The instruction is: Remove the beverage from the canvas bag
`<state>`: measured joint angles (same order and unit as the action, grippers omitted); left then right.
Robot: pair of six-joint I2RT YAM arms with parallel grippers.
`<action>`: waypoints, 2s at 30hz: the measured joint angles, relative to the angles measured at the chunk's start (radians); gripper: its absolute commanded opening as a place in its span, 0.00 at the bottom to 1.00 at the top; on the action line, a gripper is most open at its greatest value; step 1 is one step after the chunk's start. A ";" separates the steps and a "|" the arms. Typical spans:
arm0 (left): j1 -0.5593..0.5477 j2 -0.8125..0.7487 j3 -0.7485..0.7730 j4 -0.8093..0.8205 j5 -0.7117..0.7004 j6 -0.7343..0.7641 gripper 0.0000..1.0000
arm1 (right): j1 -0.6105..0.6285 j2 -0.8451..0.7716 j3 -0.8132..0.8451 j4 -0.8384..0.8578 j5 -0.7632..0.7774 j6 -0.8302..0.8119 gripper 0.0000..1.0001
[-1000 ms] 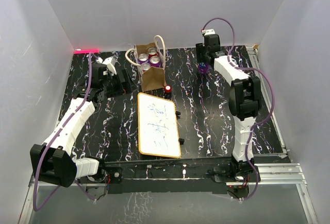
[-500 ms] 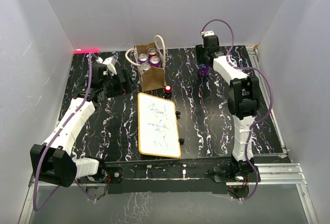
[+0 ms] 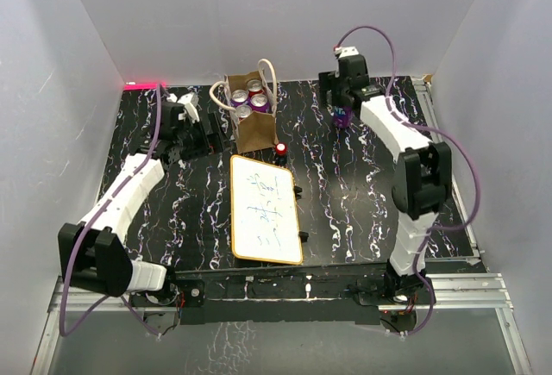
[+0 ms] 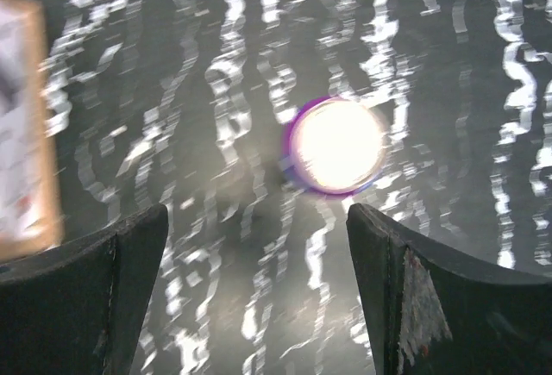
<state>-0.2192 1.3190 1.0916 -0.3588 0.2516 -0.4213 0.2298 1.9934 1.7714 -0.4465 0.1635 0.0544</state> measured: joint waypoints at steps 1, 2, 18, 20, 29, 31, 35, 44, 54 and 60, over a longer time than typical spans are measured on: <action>0.000 0.020 0.013 0.002 -0.001 -0.002 0.95 | 0.025 -0.048 -0.054 0.003 -0.016 0.016 0.85; 0.001 0.042 0.028 0.007 -0.001 -0.004 0.95 | 0.056 -0.096 -0.106 0.010 -0.032 0.031 0.81; 0.016 0.360 0.320 0.095 -0.032 -0.028 0.79 | 0.349 -0.142 -0.064 0.066 -0.217 0.165 0.48; 0.016 0.393 0.343 0.107 -0.034 -0.028 0.77 | 0.355 -0.083 0.021 0.074 -0.216 0.164 0.46; 0.016 0.470 0.405 0.128 -0.035 -0.023 0.65 | 0.363 0.151 0.309 0.045 -0.192 0.151 0.44; 0.016 0.483 0.422 0.132 -0.034 -0.019 0.66 | 0.366 0.192 0.350 0.032 -0.177 0.144 0.45; 0.016 0.494 0.427 0.143 -0.029 -0.013 0.66 | 0.371 0.265 0.430 0.000 -0.129 0.124 0.49; 0.016 0.512 0.426 0.162 -0.002 -0.004 0.50 | 0.390 0.382 0.544 -0.045 0.018 0.045 0.61; 0.016 0.516 0.348 0.229 0.072 0.008 0.39 | 0.402 0.447 0.610 -0.040 0.100 -0.008 0.71; 0.019 0.515 0.319 0.284 0.132 0.006 0.31 | 0.402 0.502 0.644 -0.021 0.132 -0.020 0.71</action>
<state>-0.2001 1.8343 1.4105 -0.0746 0.3840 -0.4156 0.6323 2.4950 2.4153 -0.4671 0.2955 0.0345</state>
